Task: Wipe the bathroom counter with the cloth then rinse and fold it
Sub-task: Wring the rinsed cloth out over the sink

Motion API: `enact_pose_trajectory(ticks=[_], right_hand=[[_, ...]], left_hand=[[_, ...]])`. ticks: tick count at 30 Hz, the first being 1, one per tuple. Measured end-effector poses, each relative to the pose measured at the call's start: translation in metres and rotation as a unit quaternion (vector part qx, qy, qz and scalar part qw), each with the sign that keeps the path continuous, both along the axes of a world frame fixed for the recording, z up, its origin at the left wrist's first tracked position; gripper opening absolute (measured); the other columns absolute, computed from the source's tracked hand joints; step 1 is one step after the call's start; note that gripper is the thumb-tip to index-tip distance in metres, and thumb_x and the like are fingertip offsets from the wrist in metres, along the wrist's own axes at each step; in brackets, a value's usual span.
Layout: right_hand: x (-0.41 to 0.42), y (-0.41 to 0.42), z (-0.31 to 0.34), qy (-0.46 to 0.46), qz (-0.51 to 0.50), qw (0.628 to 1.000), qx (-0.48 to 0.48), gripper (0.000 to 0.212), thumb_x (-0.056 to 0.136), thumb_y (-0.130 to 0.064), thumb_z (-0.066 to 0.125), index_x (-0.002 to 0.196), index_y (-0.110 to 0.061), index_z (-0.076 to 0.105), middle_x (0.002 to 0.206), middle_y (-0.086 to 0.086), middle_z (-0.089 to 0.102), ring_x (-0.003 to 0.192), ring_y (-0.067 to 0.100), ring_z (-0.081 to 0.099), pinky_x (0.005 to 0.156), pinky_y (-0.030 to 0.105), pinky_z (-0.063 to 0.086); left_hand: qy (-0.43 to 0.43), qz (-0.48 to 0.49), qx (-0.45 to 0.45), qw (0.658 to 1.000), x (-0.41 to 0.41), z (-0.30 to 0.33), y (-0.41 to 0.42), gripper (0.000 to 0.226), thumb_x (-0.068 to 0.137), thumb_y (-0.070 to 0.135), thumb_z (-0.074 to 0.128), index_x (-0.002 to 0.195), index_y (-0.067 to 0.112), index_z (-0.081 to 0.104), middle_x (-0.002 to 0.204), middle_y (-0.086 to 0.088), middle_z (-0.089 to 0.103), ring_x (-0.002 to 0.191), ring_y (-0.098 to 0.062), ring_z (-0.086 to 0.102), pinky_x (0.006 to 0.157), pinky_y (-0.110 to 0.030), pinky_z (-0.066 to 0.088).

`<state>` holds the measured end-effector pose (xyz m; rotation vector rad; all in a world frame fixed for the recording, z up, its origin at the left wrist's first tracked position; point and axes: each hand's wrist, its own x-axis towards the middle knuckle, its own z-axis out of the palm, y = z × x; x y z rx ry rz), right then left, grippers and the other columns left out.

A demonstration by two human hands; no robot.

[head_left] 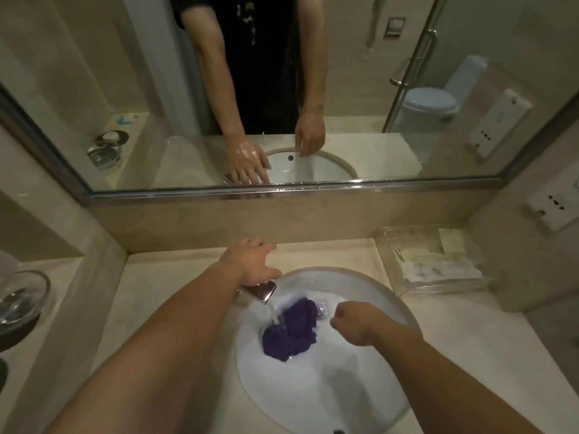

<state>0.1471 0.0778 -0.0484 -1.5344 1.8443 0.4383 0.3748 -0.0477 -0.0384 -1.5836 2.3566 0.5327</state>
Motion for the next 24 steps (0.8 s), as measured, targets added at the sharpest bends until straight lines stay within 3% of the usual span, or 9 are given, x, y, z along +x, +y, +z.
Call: enact_pose_trajectory(ticks=[5, 7, 14, 17, 22, 24], right_hand=[[0.02, -0.002, 0.001, -0.02, -0.001, 1.0, -0.009, 0.02, 0.099, -0.031, 0.041, 0.101, -0.021, 0.058, 0.102, 0.001, 0.061, 0.088, 0.02, 0.054, 0.073, 0.03, 0.04], [0.023, -0.004, 0.002, -0.022, -0.002, 1.0, -0.009, 0.022, 0.099, -0.031, 0.041, 0.102, -0.02, 0.06, 0.099, -0.001, 0.06, 0.087, 0.019, 0.053, 0.071, 0.03, 0.039], [0.014, 0.0, 0.001, -0.03, -0.011, 0.999, -0.007, 0.031, 0.1, -0.031, 0.043, 0.118, -0.015, 0.062, 0.118, 0.003, 0.066, 0.091, 0.019, 0.053, 0.076, 0.03, 0.041], [0.002, 0.006, -0.006, -0.024, -0.015, 1.0, 0.003, 0.036, 0.098, -0.039, 0.049, 0.129, -0.02, 0.056, 0.127, 0.004, 0.063, 0.107, 0.022, 0.057, 0.08, 0.031, 0.041], [-0.022, 0.008, -0.033, -0.014, -0.031, 0.999, 0.005, 0.065, 0.089, -0.048, 0.065, 0.143, -0.021, 0.04, 0.135, 0.005, 0.057, 0.121, 0.025, 0.056, 0.087, 0.034, 0.046], [-0.031, 0.004, -0.048, -0.011, -0.037, 0.999, -0.01, 0.079, 0.085, -0.051, 0.07, 0.148, -0.023, 0.031, 0.14, 0.006, 0.052, 0.124, 0.026, 0.053, 0.094, 0.036, 0.048]], left_hand=[[0.009, -0.007, 0.003, 1.0, 0.002, 0.008, -0.005, 0.066, 0.09, 0.062, 0.054, 0.148, 0.033, 0.039, 0.15, 0.005, 0.044, 0.139, -0.025, 0.032, 0.111, -0.041, 0.027], [0.004, -0.011, 0.001, 1.0, 0.003, 0.01, -0.005, 0.064, 0.09, 0.063, 0.052, 0.146, 0.033, 0.041, 0.148, 0.006, 0.048, 0.138, -0.024, 0.034, 0.11, -0.043, 0.027], [-0.014, -0.007, -0.017, 1.0, -0.001, 0.011, -0.001, 0.059, 0.092, 0.065, 0.047, 0.14, 0.031, 0.049, 0.146, 0.005, 0.05, 0.137, -0.023, 0.035, 0.107, -0.042, 0.028], [-0.021, -0.035, -0.049, 0.998, -0.019, 0.01, 0.007, 0.063, 0.092, 0.065, 0.045, 0.144, 0.03, 0.045, 0.148, 0.001, 0.046, 0.138, -0.024, 0.034, 0.109, -0.044, 0.028], [0.114, -0.144, -0.121, 0.976, -0.072, -0.015, 0.039, 0.041, 0.094, 0.044, 0.05, 0.13, 0.027, 0.059, 0.133, 0.002, 0.055, 0.128, -0.018, 0.042, 0.107, -0.036, 0.027], [0.163, -0.128, -0.113, 0.972, -0.088, -0.035, 0.053, 0.036, 0.093, 0.04, 0.05, 0.124, 0.025, 0.064, 0.125, 0.004, 0.06, 0.122, -0.018, 0.046, 0.105, -0.035, 0.03]])
